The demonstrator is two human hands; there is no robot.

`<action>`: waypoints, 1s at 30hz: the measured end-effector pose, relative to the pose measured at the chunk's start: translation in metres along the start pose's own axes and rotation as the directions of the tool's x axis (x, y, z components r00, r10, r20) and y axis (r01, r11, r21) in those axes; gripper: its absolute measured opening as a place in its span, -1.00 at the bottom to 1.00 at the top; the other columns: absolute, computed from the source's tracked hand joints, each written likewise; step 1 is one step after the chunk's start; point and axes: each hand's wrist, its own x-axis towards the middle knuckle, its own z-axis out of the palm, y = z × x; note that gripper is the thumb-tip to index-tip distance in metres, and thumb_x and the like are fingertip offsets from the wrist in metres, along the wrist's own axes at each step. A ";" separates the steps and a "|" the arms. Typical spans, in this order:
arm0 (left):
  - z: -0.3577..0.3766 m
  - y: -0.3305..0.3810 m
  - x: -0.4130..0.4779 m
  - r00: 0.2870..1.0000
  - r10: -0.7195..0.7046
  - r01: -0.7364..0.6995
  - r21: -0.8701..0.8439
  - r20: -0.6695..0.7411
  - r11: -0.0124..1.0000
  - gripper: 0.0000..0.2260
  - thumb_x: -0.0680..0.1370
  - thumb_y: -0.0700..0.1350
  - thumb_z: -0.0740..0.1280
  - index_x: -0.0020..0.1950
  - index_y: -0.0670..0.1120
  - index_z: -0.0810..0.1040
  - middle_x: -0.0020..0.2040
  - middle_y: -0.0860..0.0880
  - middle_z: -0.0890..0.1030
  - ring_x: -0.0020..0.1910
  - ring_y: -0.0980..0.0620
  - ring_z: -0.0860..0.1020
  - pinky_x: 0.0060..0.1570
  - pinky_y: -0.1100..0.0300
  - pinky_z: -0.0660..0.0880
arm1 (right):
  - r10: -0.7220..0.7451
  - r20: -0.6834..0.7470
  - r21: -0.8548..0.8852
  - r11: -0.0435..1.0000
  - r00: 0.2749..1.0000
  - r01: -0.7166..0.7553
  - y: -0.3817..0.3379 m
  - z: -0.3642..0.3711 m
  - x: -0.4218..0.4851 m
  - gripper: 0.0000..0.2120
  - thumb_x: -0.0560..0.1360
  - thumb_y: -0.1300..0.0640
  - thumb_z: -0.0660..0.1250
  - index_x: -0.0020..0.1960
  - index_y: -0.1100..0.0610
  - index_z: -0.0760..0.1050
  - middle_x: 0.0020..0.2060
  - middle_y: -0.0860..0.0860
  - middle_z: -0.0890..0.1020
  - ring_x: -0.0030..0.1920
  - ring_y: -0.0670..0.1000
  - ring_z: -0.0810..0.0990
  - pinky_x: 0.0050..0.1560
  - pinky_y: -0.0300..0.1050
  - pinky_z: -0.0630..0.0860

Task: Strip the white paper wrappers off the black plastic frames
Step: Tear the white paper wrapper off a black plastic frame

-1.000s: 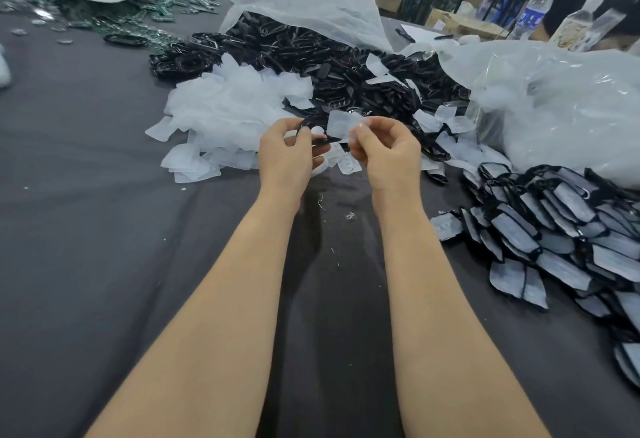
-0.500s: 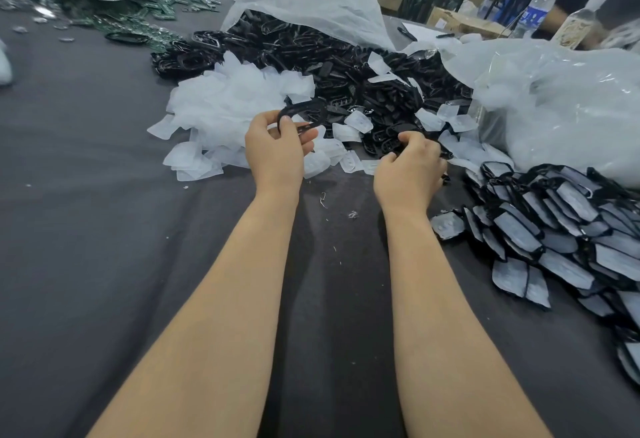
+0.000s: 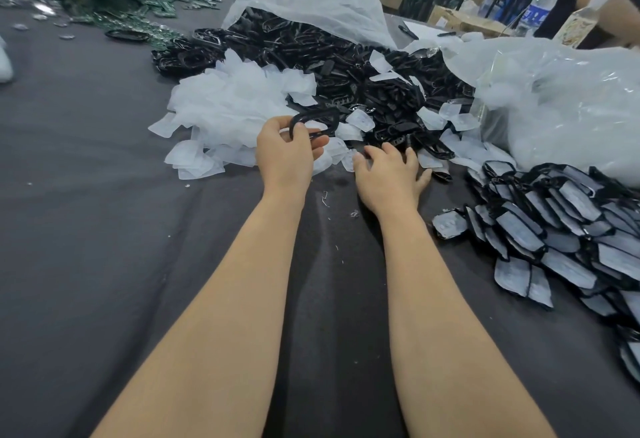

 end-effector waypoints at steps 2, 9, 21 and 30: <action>0.000 -0.001 0.000 1.000 0.001 -0.001 0.007 0.004 1.000 -0.92 0.62 -0.27 0.15 0.03 -0.13 0.39 -0.16 -0.06 0.60 -0.32 0.14 0.64 -0.34 0.35 0.52 | 0.000 0.002 0.000 1.000 1.000 0.000 0.000 0.000 0.001 -0.54 0.63 -0.15 -0.02 0.46 -0.02 0.30 0.51 -0.03 0.22 0.54 0.11 -0.03 0.45 0.30 -0.18; 0.000 -0.002 0.002 1.000 -0.004 0.004 0.020 0.007 1.000 -0.85 0.62 -0.27 0.15 -0.08 -0.05 0.39 -0.16 -0.05 0.61 -0.34 0.15 0.64 -0.35 0.36 0.51 | 0.129 -0.293 0.419 0.908 0.948 0.006 0.000 -0.009 -0.001 -0.75 0.60 0.13 0.17 0.22 0.14 0.51 0.10 0.02 0.60 0.21 0.04 0.48 0.35 0.04 0.30; 0.002 -0.003 0.000 0.998 0.030 -0.034 0.066 0.061 0.997 -0.87 0.62 -0.24 0.16 -0.04 -0.02 0.41 -0.10 -0.05 0.64 -0.26 0.14 0.65 -0.38 0.36 0.50 | 0.080 -0.172 0.906 0.404 0.982 0.126 -0.013 -0.014 -0.003 -0.83 0.52 0.29 0.32 0.08 0.11 0.52 -0.15 -0.10 0.58 -0.15 -0.19 0.55 -0.07 -0.36 0.52; 0.004 -0.005 -0.001 0.991 0.106 -0.114 0.104 0.083 0.988 -0.83 0.61 -0.26 0.18 -0.08 0.01 0.39 -0.06 -0.06 0.66 -0.19 0.12 0.67 -0.23 0.31 0.54 | 0.088 -0.172 0.905 0.406 0.981 0.122 -0.018 -0.013 -0.006 -0.83 0.49 0.29 0.35 -0.11 0.04 0.45 -0.18 0.01 0.62 -0.18 -0.11 0.57 -0.07 -0.24 0.51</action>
